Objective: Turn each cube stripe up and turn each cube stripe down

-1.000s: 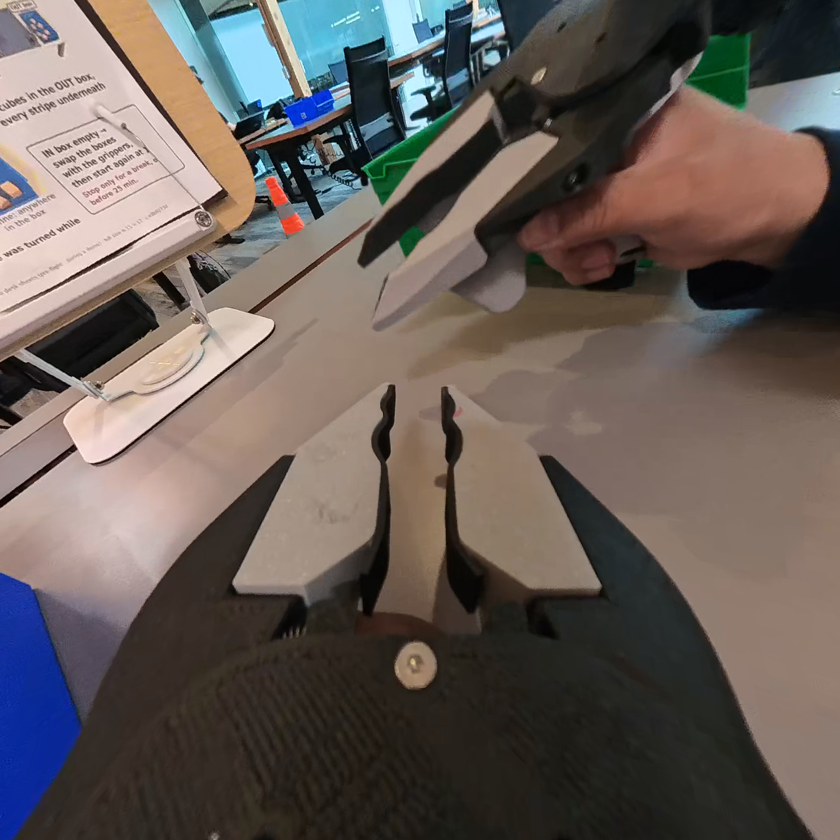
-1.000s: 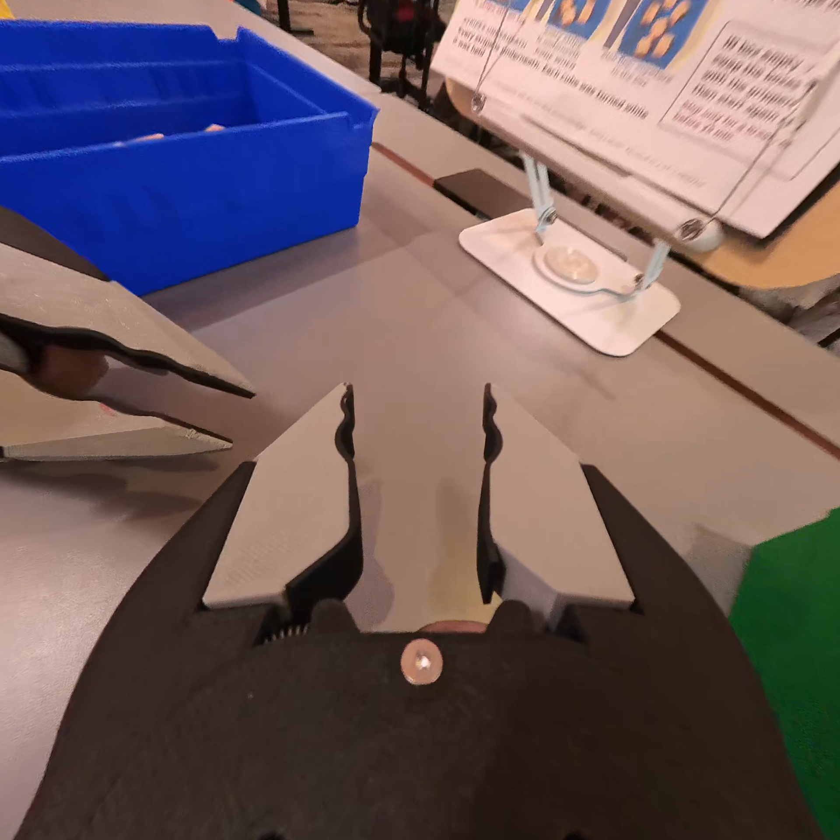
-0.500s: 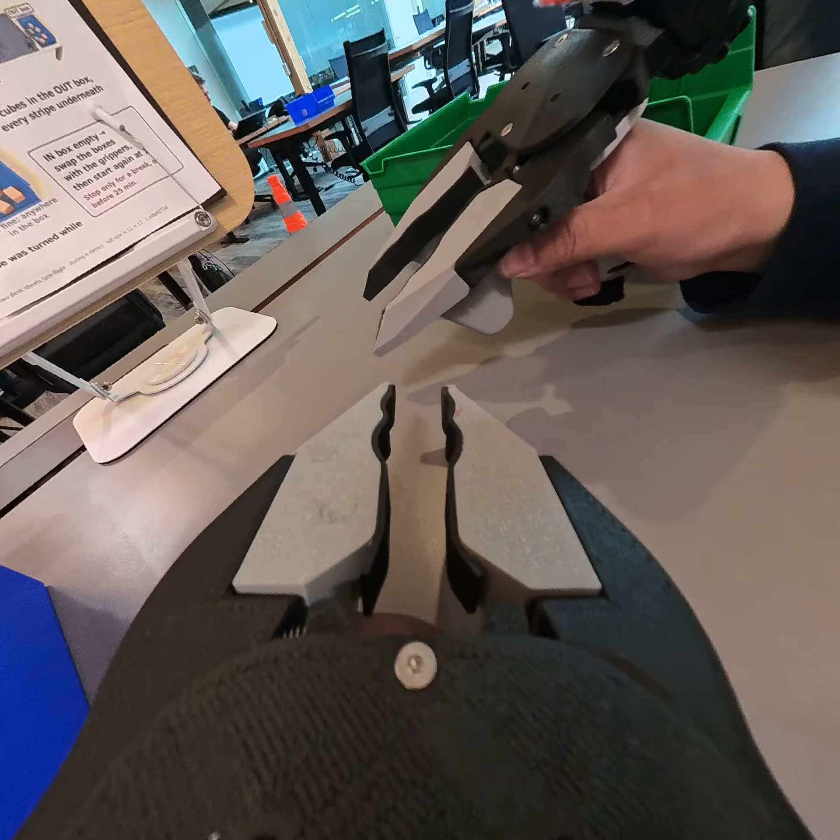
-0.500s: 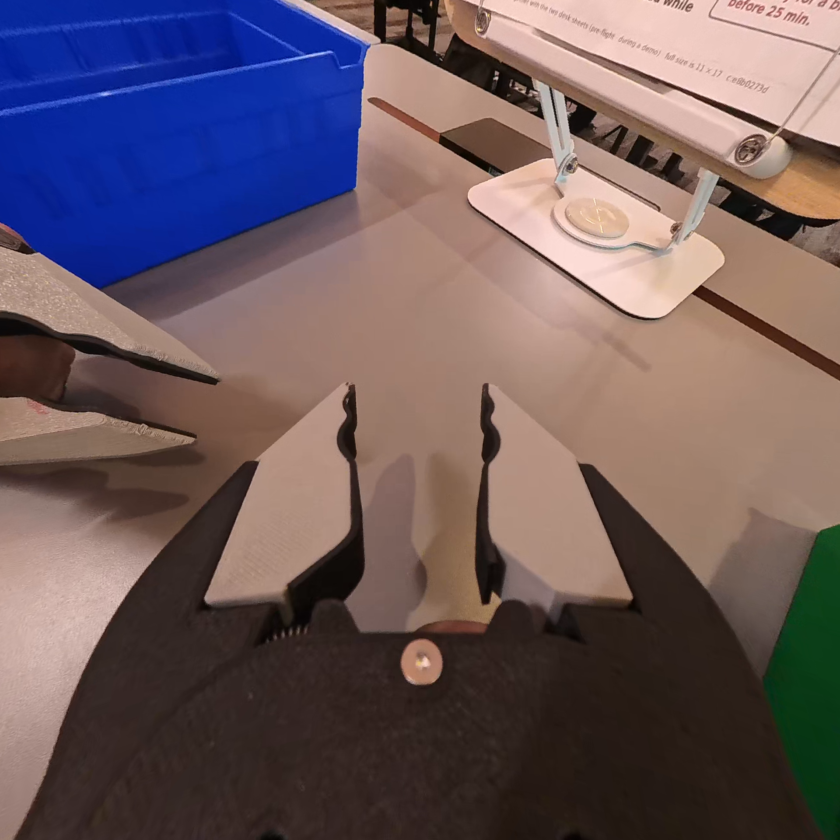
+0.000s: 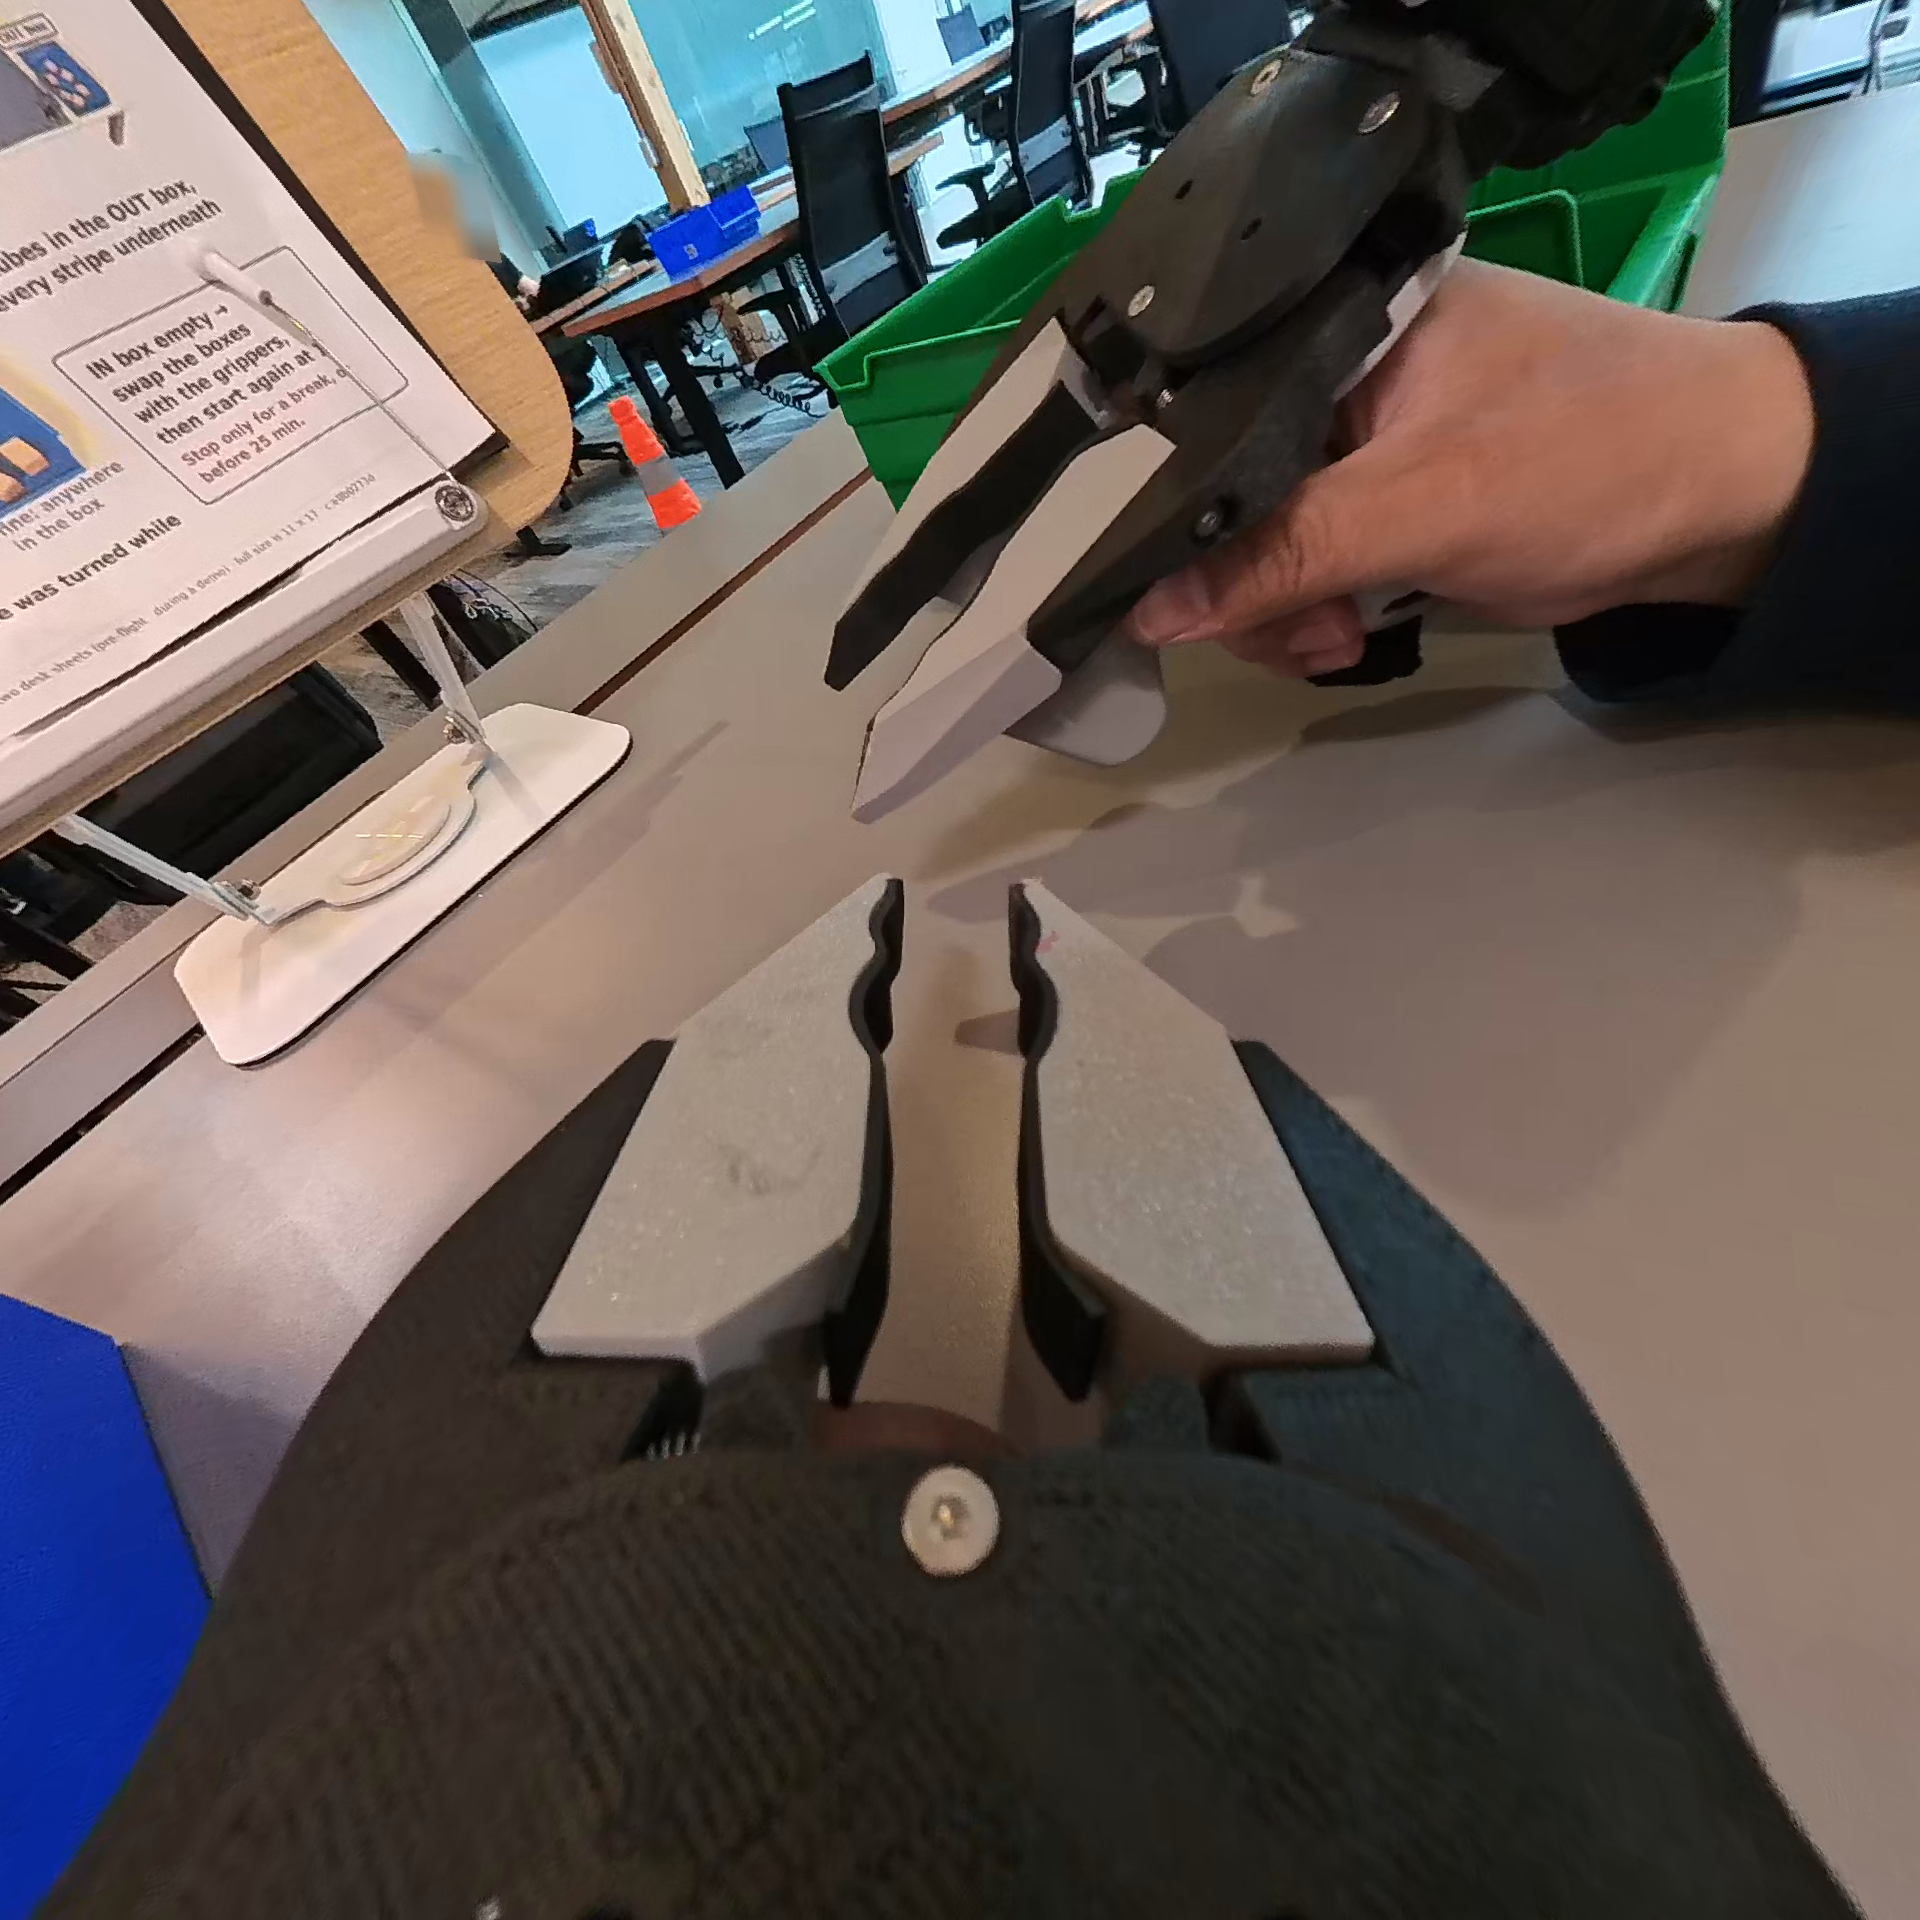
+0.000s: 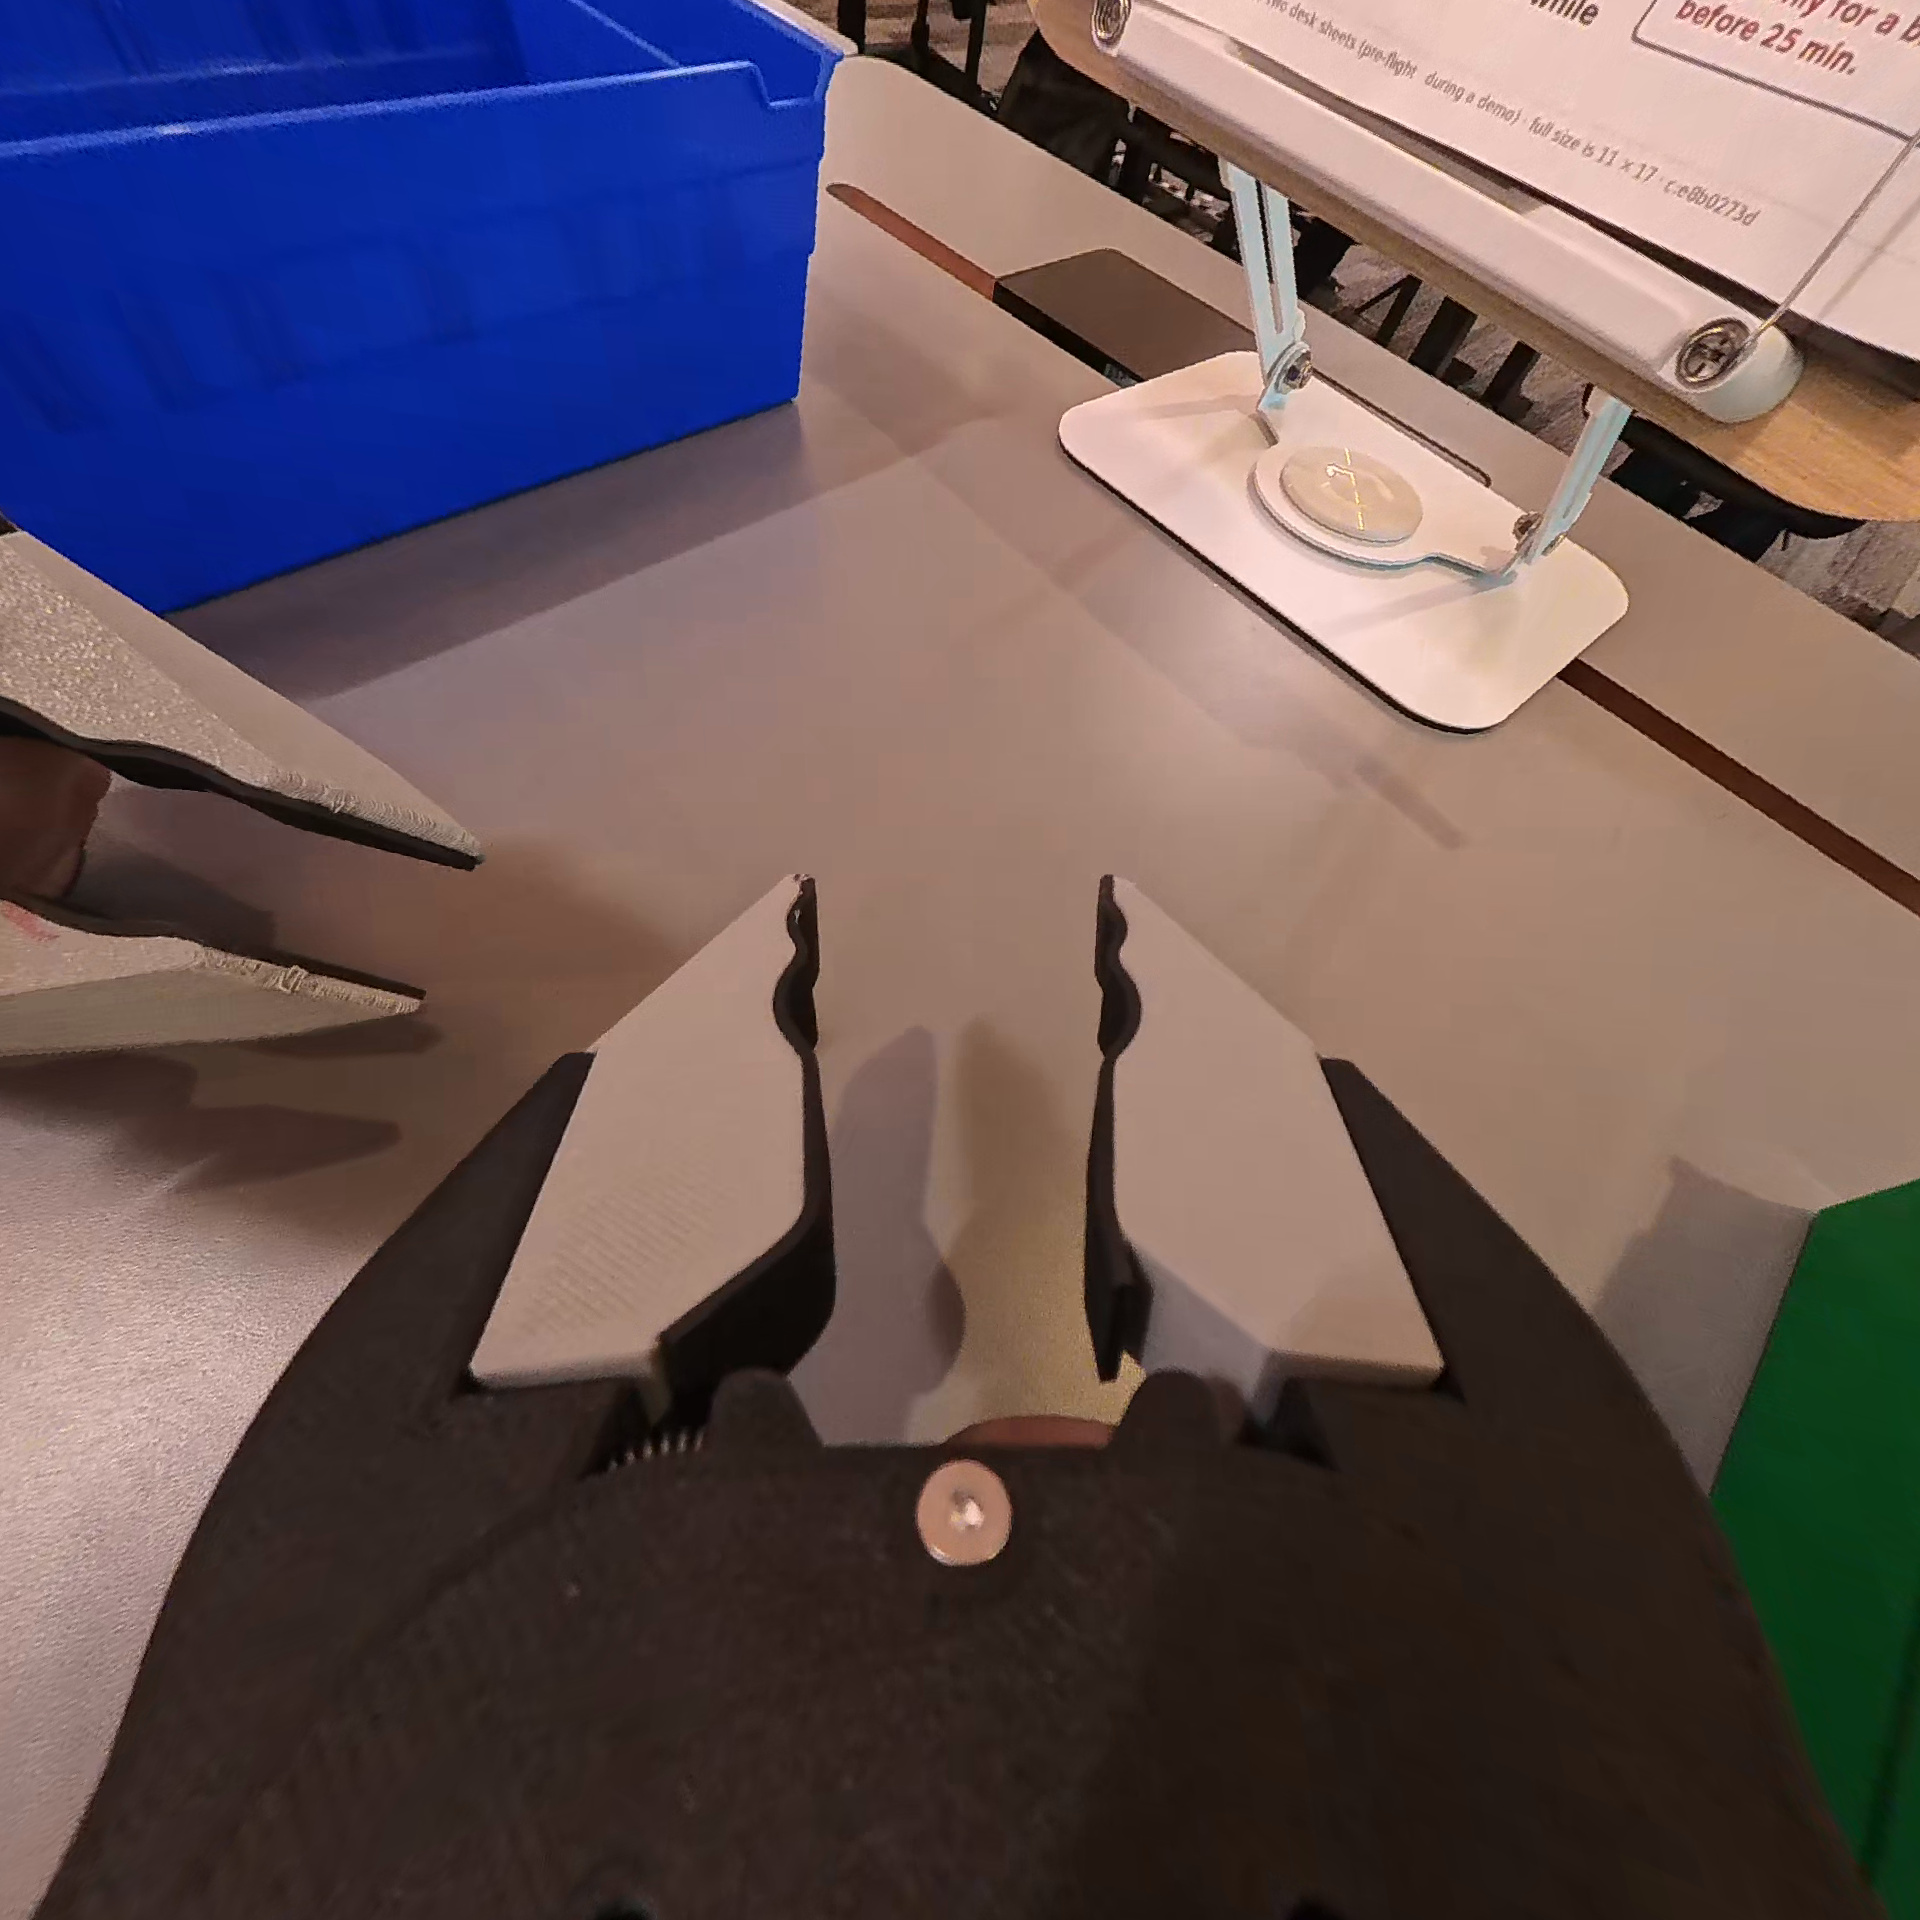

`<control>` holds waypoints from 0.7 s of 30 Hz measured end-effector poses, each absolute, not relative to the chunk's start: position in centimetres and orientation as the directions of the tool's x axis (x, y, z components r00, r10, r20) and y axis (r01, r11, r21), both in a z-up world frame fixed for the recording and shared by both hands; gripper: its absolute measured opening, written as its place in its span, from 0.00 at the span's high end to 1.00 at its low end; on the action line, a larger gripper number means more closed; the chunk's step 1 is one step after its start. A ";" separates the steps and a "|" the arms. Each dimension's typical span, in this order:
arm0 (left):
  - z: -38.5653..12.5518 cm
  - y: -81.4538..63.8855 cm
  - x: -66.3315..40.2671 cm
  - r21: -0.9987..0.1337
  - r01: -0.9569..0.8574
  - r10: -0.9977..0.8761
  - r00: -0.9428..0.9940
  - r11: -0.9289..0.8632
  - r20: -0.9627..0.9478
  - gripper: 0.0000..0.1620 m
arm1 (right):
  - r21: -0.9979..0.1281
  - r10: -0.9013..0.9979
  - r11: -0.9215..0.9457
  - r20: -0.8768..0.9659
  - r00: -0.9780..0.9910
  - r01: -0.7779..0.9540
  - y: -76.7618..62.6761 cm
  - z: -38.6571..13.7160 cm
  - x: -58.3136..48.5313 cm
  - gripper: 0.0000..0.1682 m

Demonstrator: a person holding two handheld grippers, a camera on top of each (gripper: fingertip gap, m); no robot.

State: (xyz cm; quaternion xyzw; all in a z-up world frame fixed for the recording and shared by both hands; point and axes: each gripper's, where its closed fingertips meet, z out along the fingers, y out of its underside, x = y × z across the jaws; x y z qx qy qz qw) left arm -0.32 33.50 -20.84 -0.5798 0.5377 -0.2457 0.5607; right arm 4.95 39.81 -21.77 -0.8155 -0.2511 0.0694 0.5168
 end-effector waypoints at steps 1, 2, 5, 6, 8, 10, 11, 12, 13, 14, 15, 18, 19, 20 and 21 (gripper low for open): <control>-20.9 33.5 -0.3 -0.914 -0.349 -0.899 0.301 0.207 -0.319 0.89 | -0.877 0.481 -0.340 0.148 0.864 0.339 39.8 -21.8 5.0 0.70; -20.9 33.5 -0.3 -0.913 -0.350 -0.899 0.300 0.208 -0.320 0.89 | -0.876 0.481 -0.341 0.150 0.864 0.341 39.8 -21.9 5.0 0.70; -21.0 33.5 -0.3 -0.909 -0.360 -0.898 0.297 0.210 -0.324 0.89 | -0.874 0.482 -0.341 0.155 0.863 0.347 39.8 -22.0 4.9 0.70; -21.1 33.5 -0.3 -0.908 -0.363 -0.898 0.296 0.210 -0.326 0.89 | -0.873 0.481 -0.340 0.158 0.862 0.349 39.8 -22.0 4.9 0.70; -21.1 33.5 -0.3 -0.905 -0.368 -0.896 0.296 0.212 -0.330 0.88 | -0.870 0.481 -0.339 0.166 0.861 0.357 39.8 -22.0 4.9 0.70; -21.2 33.5 -0.3 -0.907 -0.369 -0.896 0.303 0.203 -0.324 0.87 | -0.868 0.477 -0.335 0.180 0.860 0.367 39.9 -22.1 5.0 0.70; -21.1 33.3 -0.4 -0.911 -0.369 -0.899 0.311 0.185 -0.308 0.86 | -0.867 0.476 -0.335 0.183 0.860 0.370 39.9 -22.1 5.1 0.70; -21.0 33.4 -0.7 -0.914 -0.375 -0.894 0.341 0.156 -0.292 0.85 | -0.866 0.474 -0.335 0.184 0.861 0.370 39.9 -22.1 5.1 0.70; -20.7 33.7 -1.1 -0.915 -0.383 -0.880 0.383 0.125 -0.280 0.82 | -0.866 0.474 -0.337 0.183 0.862 0.369 39.9 -22.1 5.2 0.70; -20.1 33.8 -1.6 -0.919 -0.382 -0.868 0.419 0.097 -0.266 0.80 | -0.867 0.473 -0.337 0.181 0.862 0.367 39.9 -22.1 5.3 0.70; -19.1 33.7 -2.1 -0.928 -0.367 -0.862 0.446 0.071 -0.242 0.79 | -0.868 0.472 -0.337 0.179 0.863 0.364 39.9 -22.1 5.3 0.70; -14.1 34.2 -5.0 -0.954 -0.296 -0.825 0.530 0.035 -0.195 0.75 | -0.870 0.475 -0.334 0.177 0.862 0.363 39.9 -22.0 5.3 0.70; -12.0 35.1 -6.5 -0.960 -0.277 -0.796 0.572 0.042 -0.200 0.75 | -0.870 0.476 -0.331 0.179 0.861 0.364 39.8 -21.9 5.2 0.70; -10.0 36.3 -8.4 -0.964 -0.262 -0.758 0.619 0.048 -0.206 0.75 | -0.871 0.478 -0.328 0.182 0.859 0.367 39.7 -21.9 5.2 0.70; -8.3 37.9 -10.5 -0.967 -0.249 -0.712 0.670 0.046 -0.207 0.75 | -0.870 0.480 -0.324 0.187 0.857 0.371 39.7 -21.8 5.1 0.70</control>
